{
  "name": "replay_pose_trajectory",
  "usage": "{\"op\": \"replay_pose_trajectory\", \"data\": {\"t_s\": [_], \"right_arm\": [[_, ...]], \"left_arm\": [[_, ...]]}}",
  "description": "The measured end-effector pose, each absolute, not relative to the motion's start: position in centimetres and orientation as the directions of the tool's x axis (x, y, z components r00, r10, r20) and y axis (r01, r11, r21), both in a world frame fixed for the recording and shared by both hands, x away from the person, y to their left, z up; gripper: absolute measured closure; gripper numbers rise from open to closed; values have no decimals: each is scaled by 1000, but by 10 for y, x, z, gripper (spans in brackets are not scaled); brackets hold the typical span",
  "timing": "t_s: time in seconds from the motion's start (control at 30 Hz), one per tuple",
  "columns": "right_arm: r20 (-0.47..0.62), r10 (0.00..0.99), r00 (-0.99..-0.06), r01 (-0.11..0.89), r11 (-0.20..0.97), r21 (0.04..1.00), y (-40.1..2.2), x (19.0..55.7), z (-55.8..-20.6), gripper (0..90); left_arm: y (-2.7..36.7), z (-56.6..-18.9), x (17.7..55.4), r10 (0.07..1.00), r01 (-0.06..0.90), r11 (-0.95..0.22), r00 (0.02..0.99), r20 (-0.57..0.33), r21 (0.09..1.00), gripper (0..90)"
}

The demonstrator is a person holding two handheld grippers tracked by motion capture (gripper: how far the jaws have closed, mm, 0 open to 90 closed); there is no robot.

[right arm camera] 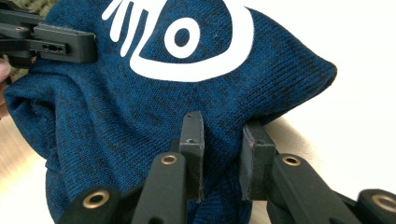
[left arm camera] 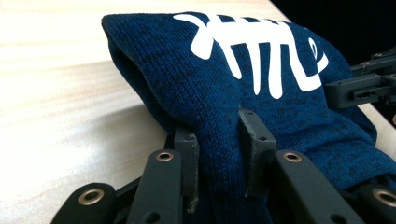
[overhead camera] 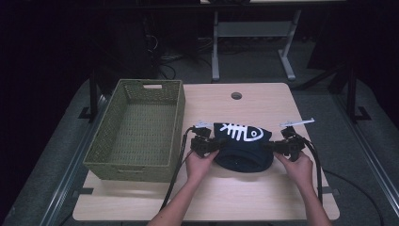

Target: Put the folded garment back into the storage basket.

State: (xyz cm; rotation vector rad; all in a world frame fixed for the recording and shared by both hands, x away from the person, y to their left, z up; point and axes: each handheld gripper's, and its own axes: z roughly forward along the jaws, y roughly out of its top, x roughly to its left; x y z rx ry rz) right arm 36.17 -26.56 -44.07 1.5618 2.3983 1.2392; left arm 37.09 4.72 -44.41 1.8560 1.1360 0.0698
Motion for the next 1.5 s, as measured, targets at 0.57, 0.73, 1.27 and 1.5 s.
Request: {"op": "replay_pose_trajectory", "data": {"t_s": [0.57, 0.73, 1.27, 1.5], "right_arm": [[343, 780, -524, 710, 177, 682, -261, 341, -400, 736], [336, 778, -532, 693, 172, 700, -260, 338, -392, 736], [320, 769, -554, 678, 193, 709, -242, 339, -370, 735], [315, 764, -563, 675, 205, 709, -231, 343, -361, 735]], "left_arm": [[52, -401, 356, 711, 608, -160, 618, -336, 778, 713], [57, -387, 352, 703, 583, -153, 632, -326, 798, 714], [76, -366, 350, 706, 569, -167, 639, -305, 805, 714], [85, -358, 350, 711, 563, -167, 637, -297, 810, 714]]}}
